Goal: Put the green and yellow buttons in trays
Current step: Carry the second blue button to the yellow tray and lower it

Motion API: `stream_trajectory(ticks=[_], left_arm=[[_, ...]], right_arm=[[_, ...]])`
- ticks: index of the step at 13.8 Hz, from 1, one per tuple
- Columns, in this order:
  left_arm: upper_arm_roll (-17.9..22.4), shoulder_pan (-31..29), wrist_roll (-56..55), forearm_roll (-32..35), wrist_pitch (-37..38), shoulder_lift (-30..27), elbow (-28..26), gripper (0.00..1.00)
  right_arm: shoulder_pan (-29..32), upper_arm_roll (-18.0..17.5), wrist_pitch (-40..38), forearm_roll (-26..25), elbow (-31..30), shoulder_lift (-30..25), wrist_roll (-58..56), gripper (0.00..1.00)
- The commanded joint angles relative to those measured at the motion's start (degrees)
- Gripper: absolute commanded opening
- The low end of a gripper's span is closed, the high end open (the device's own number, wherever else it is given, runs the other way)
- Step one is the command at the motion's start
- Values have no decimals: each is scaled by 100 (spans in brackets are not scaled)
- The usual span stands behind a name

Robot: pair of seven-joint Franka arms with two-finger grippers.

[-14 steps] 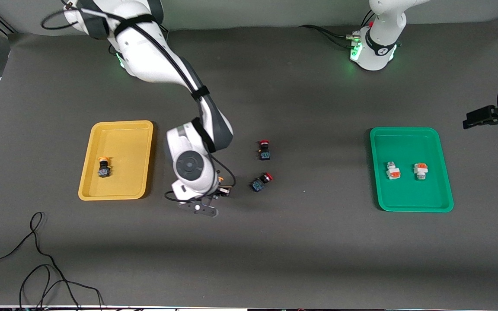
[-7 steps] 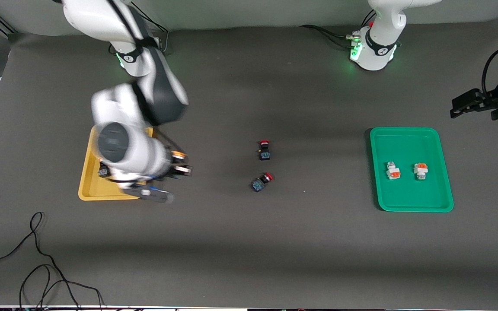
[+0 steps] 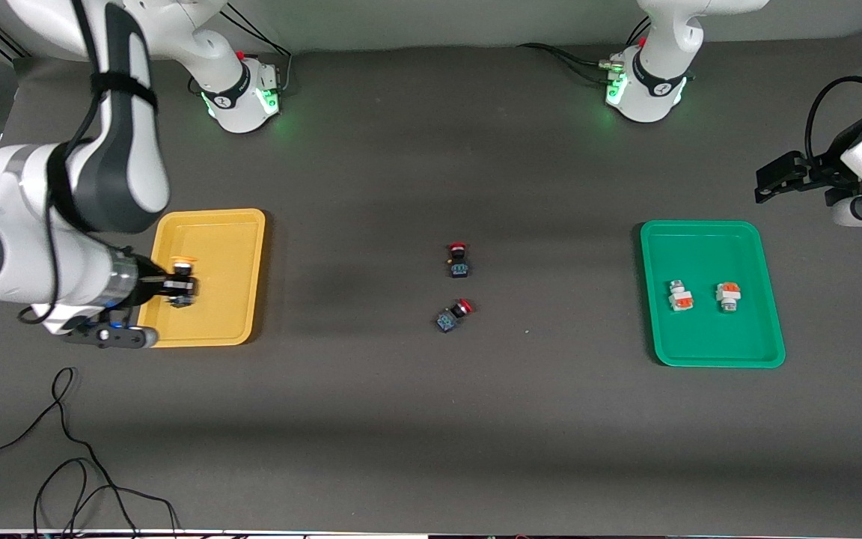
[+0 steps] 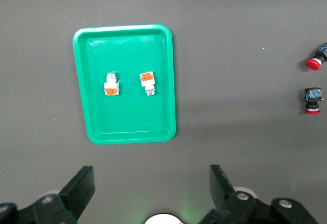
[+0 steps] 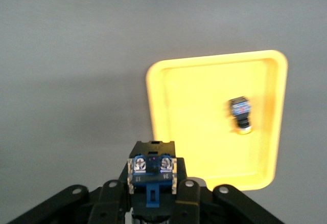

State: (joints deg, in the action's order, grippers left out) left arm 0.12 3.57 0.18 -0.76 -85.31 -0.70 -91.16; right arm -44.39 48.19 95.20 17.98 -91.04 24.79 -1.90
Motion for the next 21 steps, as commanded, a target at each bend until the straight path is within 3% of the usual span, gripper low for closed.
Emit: stream_trajectory(ticks=[1,6,9,15,20,21], left_arm=[[137,153,-88,-64,31,-176,-113,100],[146,91,8,-91,40,-177,-113,100],[146,100,8,-82,49,-177,-122,100],[111,118,8,-12,13,-159,-104,100],[128,100,26,-20,58,-150,-60,100],[137,100,26,-12,58,-150,-60,100]], right_arm=[[-113,296,672,39,-833,-124,-758,0],[-184,235,2920,381,-2468,-19,-1085,0],[-131,24,3811,547,-2839,279,-1207,0],[-175,-204,4217,1987,-2857,1071,-1962,0],[-175,-249,4199,2113,-2980,1168,-2034,0],[-175,-249,4182,2122,-2981,1168,-2025,46]])
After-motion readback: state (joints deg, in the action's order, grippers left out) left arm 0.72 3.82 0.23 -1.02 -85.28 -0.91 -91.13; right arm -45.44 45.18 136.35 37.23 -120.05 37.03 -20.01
